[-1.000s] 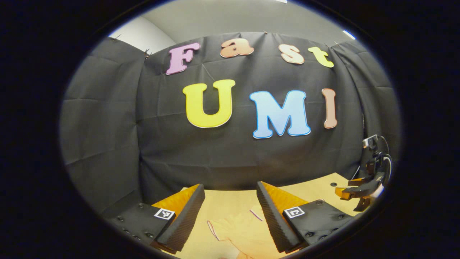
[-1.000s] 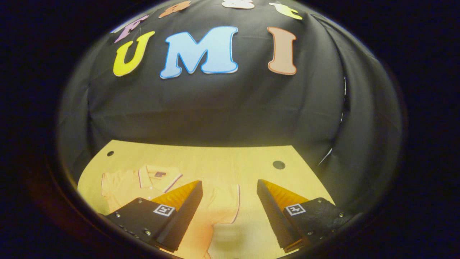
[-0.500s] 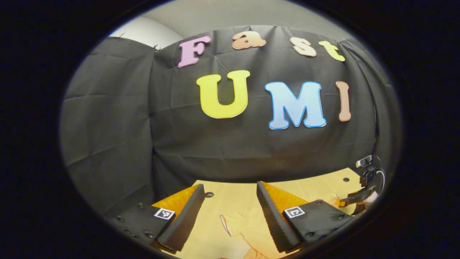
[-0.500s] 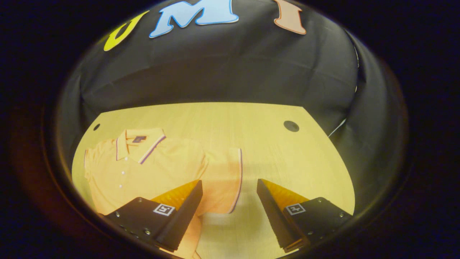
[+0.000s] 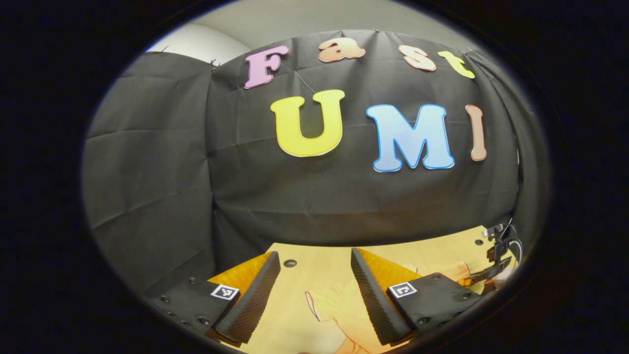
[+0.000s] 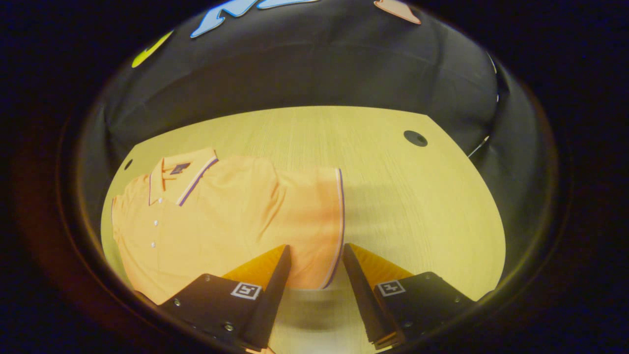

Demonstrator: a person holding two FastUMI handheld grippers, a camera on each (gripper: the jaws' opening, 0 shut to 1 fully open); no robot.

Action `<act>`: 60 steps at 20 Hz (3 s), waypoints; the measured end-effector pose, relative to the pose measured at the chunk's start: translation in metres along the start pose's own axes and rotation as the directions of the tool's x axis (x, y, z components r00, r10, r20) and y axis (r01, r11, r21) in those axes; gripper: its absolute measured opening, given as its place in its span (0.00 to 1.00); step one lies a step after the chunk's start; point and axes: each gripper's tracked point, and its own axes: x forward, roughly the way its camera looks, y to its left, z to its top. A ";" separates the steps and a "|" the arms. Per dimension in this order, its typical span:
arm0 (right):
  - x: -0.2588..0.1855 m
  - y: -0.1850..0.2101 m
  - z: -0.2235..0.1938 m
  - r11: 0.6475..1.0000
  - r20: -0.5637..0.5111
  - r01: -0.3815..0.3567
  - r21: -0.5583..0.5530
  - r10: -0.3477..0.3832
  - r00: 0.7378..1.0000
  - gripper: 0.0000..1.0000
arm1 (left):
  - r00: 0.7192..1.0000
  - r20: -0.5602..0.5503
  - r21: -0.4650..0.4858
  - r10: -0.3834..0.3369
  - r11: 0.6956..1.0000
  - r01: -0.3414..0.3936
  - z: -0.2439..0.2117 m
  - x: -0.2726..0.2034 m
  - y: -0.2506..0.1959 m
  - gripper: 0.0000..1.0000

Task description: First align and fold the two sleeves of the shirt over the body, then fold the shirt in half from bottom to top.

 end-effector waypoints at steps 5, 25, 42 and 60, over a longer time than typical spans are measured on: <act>0.000 0.008 0.004 1.000 0.009 -0.028 0.007 0.028 1.000 0.28 | 1.000 0.003 -0.003 -0.001 1.000 0.001 0.002 0.004 -0.008 0.94; -0.035 0.111 0.077 0.961 0.157 -0.086 -0.263 0.130 0.979 0.00 | 0.999 -0.007 -0.032 0.033 0.999 -0.033 -0.004 -0.001 0.015 0.96; -0.031 0.177 0.040 0.915 0.030 -0.195 -0.353 0.219 0.975 0.28 | 0.997 -0.044 -0.048 0.066 0.997 -0.068 -0.025 -0.003 0.037 0.96; -0.200 0.145 0.092 0.969 0.328 -0.184 -0.163 0.229 0.917 0.28 | 0.948 -0.297 -0.055 -0.111 0.993 0.099 -0.223 0.132 0.014 0.96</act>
